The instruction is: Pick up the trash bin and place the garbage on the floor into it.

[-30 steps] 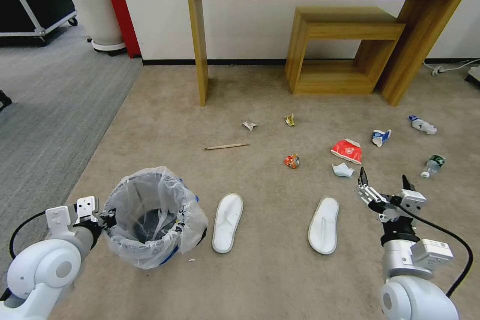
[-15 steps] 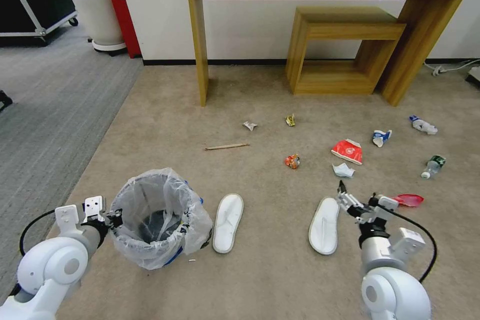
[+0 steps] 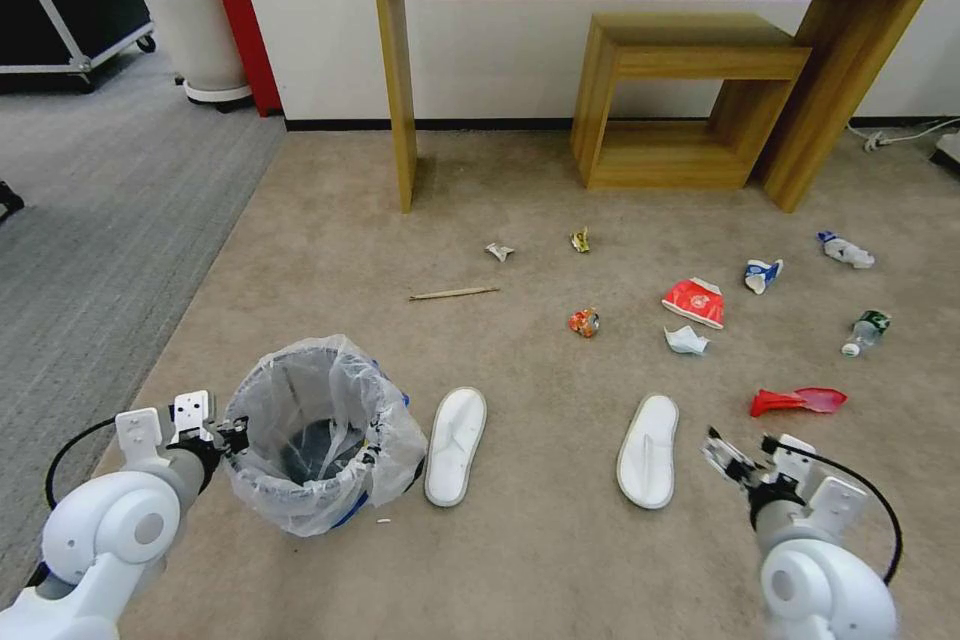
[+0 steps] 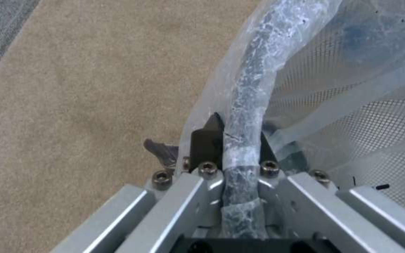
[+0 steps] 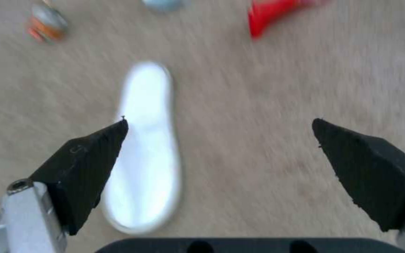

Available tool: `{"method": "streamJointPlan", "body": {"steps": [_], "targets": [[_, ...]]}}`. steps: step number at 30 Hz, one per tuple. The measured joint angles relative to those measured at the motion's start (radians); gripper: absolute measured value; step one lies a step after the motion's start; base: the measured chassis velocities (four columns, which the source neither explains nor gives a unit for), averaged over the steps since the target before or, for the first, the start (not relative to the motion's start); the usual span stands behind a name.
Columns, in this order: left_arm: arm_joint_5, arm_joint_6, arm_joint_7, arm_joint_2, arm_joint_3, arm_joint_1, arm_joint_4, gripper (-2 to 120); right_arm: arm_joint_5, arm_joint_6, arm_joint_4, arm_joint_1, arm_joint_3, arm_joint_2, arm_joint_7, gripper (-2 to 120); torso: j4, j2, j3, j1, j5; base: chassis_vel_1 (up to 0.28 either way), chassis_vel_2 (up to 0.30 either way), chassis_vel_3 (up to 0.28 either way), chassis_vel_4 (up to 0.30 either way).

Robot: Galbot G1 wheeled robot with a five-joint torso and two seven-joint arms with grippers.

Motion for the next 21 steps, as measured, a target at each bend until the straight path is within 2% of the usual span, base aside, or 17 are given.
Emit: {"method": "streamJointPlan", "body": {"steps": [8, 12, 15, 21], "targets": [[0.002, 0.0, 0.001, 0.005, -0.003, 0.004, 0.005, 0, 0.016, -0.045, -0.251, 0.159, -0.07, -0.011, -0.021, 100, 0.0002, 0.0, 0.0, 0.0, -0.0001, 0.0, 0.0, 0.0, 0.0], [0.005, 0.0, 0.001, 0.005, -0.004, 0.007, 0.006, 0, 0.005, -0.034, -0.307, 0.191, -0.099, -0.017, -0.046, 100, 0.0002, 0.0, 0.0, 0.0, -0.0002, 0.0, 0.0, 0.0, 0.0], [0.01, 0.0, 0.001, 0.004, -0.008, 0.014, 0.005, 0, -0.031, -0.004, -0.372, 0.223, -0.147, -0.037, -0.107, 100, 0.0002, 0.0, 0.0, 0.0, -0.0002, 0.0, 0.0, 0.0, 0.0], [0.021, 0.0, 0.001, -0.006, -0.015, 0.025, 0.0, 0, -0.06, 0.029, -0.438, 0.269, -0.213, -0.054, -0.14, 100, 0.0001, 0.0, 0.0, 0.0, -0.0004, 0.0, 0.0, 0.0, 0.0]]}}
